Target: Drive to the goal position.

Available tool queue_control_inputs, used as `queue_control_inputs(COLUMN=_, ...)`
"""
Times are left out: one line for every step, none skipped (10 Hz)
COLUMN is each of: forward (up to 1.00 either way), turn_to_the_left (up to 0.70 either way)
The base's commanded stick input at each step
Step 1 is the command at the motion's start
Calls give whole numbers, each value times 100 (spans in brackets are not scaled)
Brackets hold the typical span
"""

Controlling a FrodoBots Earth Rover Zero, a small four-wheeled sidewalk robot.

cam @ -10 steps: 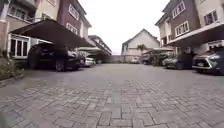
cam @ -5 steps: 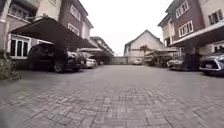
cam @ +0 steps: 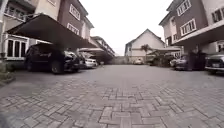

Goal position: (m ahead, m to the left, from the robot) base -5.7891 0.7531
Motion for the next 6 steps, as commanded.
queue_control_inputs(forward=70, turn_to_the_left=0)
queue_control_inputs(forward=70, turn_to_the_left=0)
queue_control_inputs(forward=70, turn_to_the_left=0)
queue_control_inputs(forward=70, turn_to_the_left=0)
queue_control_inputs(forward=70, turn_to_the_left=0)
queue_control_inputs(forward=70, turn_to_the_left=0)
